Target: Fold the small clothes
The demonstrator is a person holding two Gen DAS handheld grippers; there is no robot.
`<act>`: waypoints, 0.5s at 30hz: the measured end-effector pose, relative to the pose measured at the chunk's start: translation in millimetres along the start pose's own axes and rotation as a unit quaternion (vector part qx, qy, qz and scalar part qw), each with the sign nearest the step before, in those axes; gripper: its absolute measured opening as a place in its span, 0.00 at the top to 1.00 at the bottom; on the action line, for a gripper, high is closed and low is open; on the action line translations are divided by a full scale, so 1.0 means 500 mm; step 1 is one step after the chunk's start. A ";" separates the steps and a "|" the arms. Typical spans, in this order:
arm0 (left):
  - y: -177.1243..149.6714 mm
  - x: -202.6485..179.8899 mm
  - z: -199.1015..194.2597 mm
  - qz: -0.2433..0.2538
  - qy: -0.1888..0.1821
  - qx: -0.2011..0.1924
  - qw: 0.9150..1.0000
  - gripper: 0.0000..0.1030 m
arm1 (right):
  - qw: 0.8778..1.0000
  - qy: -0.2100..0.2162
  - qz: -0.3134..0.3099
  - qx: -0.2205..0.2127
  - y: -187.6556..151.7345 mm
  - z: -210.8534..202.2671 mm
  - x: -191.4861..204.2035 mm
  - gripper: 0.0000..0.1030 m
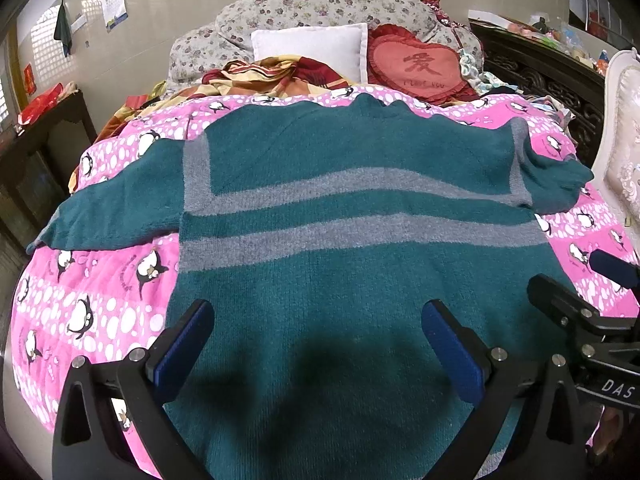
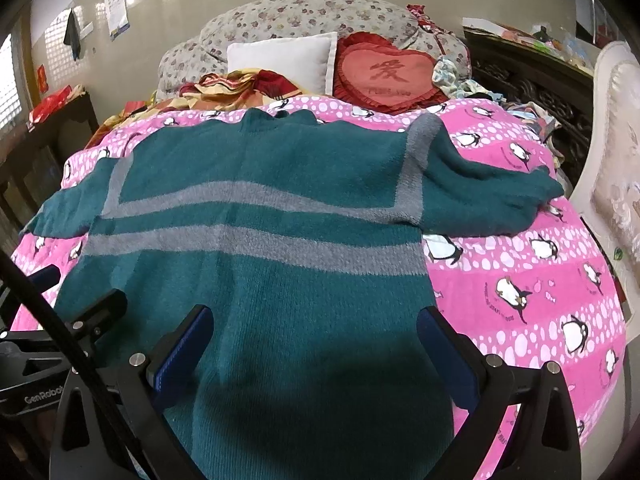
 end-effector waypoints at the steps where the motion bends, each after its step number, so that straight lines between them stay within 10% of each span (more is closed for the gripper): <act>1: 0.000 0.001 0.001 -0.001 0.000 0.000 1.000 0.00 | 1.000 0.000 -0.005 0.000 0.003 0.001 0.004 0.00; 15: 0.003 0.031 0.026 -0.025 0.003 0.016 1.000 0.00 | 1.000 -0.002 -0.017 0.003 0.023 0.026 0.025 0.00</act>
Point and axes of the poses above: each gripper's, at about its wrist camera, not at the fingertips, and z roughly the way its jaws point, x to its left, y to its top, the point moved 10 cm from there along z, roughly the way its jaws point, and after that the axes turned 12 degrees about y, right-handed, at the moved point
